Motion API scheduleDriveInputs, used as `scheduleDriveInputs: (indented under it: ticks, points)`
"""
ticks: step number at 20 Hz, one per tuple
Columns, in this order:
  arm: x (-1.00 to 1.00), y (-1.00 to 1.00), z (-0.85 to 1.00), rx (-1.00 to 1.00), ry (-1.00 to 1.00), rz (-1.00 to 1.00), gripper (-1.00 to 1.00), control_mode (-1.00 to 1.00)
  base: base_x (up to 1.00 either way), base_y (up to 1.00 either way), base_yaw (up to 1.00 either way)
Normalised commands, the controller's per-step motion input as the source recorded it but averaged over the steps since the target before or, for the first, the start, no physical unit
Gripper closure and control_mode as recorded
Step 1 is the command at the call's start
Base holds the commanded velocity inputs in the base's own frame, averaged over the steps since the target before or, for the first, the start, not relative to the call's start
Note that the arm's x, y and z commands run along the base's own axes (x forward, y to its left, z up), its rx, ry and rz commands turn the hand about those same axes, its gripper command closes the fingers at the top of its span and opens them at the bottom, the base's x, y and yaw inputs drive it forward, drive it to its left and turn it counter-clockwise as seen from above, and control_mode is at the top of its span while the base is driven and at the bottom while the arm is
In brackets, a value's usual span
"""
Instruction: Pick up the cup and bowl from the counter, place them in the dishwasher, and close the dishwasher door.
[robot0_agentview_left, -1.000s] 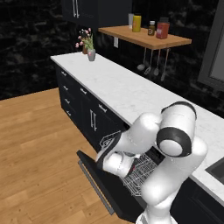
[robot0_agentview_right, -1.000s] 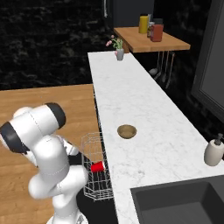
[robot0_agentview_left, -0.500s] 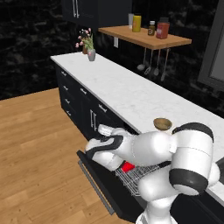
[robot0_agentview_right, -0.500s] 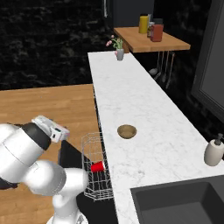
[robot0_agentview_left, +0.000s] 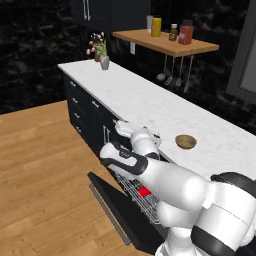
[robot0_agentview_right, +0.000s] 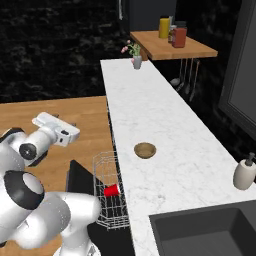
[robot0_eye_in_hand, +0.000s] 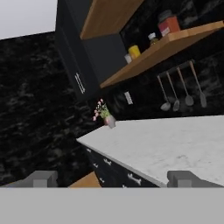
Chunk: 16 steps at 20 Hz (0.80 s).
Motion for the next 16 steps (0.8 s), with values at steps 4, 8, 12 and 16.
scheduleDriveInputs:
  ticks: [4,8,12,16]
  points:
    - [-0.13,-0.36,1.00,0.00,0.14,0.08,-1.00,-1.00,0.00,0.00,0.00]
    - [-0.26,-0.35,1.00,0.00,0.26,0.09,-1.00,-1.00,0.00,0.00,0.00]
    - [-0.53,-0.51,0.98,-0.17,0.58,0.03,-1.00,-1.00,0.00,0.00,0.00]
    - [-0.43,-0.44,0.78,-0.32,0.69,0.01,-1.00,-1.00,0.00,0.00,0.00]
